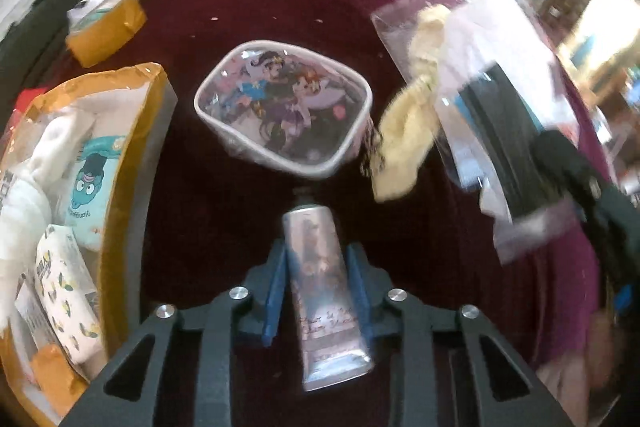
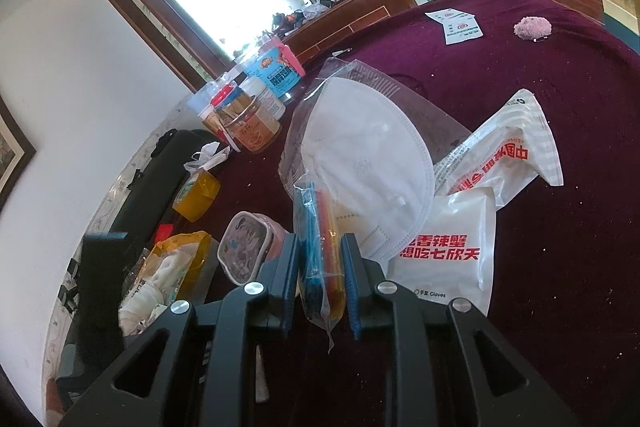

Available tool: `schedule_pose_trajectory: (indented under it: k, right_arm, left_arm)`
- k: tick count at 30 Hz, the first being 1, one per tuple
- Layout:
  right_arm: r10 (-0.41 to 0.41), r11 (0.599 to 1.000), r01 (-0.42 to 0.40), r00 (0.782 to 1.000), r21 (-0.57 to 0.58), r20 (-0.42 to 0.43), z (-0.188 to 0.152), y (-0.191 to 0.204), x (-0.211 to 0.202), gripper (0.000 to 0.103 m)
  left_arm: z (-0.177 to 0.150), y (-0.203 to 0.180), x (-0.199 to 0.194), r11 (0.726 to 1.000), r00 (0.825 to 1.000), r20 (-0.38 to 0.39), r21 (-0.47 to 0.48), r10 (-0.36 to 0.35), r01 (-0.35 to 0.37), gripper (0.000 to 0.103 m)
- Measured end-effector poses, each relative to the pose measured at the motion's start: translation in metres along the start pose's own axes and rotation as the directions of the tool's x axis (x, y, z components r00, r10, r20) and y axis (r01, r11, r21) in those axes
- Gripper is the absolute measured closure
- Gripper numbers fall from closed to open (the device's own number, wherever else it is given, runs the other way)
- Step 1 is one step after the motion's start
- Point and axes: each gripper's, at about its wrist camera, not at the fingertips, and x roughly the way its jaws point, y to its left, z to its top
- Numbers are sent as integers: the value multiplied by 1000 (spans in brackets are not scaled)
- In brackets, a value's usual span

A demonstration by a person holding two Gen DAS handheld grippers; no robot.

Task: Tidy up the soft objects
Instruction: 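Grasp the bagged blue toothbrush with the right tool while the left tool grasps the hand cream tube, then carry both items over the tray and open both tools to release them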

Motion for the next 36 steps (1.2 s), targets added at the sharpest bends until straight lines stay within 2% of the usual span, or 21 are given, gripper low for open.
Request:
schedule_pose_trajectory:
  k: [2, 6, 10, 12, 15, 17, 19, 22, 27, 31, 36]
  right_arm:
    - [1, 1000, -1, 1000, 0, 1, 0, 0, 0, 82]
    - [0, 1000, 0, 1000, -3, -4, -1, 0, 0, 82]
    - [-3, 1000, 2, 1000, -7, -7, -1, 0, 1, 82]
    - [-4, 1000, 4, 1000, -13, -7, -1, 1, 1, 82]
    - [-6, 1000, 6, 1000, -21, -8, -1, 2, 1, 82]
    - [-8, 1000, 8, 1000, -26, -9, -2, 2, 2, 82]
    - [-10, 999, 9, 1000, -31, -9, -2, 3, 2, 82]
    - [-10, 999, 10, 1000, -36, -14, -2, 3, 3, 82]
    - [-15, 998, 14, 1000, -59, -24, -4, 8, 5, 82]
    - [-25, 996, 23, 999, -85, -23, -6, 12, 6, 84]
    - [-40, 990, 38, 999, -134, -13, -9, 22, 5, 87]
  left_arm:
    - [-9, 1, -4, 998, 1000, -1, 56, 5, -5, 71]
    - [-25, 7, -8, 999, 1000, 15, 46, 8, -8, 69]
    - [-29, -3, -6, 1000, 1000, 4, 29, -3, 3, 49]
    - [-36, -6, -8, 1000, 1000, 12, 30, 2, -2, 48]
    - [-42, -15, -10, 998, 998, 48, 53, 40, -42, 51]
    - [-42, -18, -11, 997, 997, 66, 61, 34, -38, 69]
    - [-44, -19, -12, 997, 997, 74, 65, 28, -33, 71]
    - [-43, -13, -14, 999, 997, 72, 38, -9, 6, 71]
    - [-38, -3, -33, 994, 990, 93, 16, -109, 108, 72]
    - [-44, 6, -52, 974, 970, 83, 3, -227, 228, 72]
    - [-54, 24, -75, 948, 944, 94, -22, -315, 318, 72]
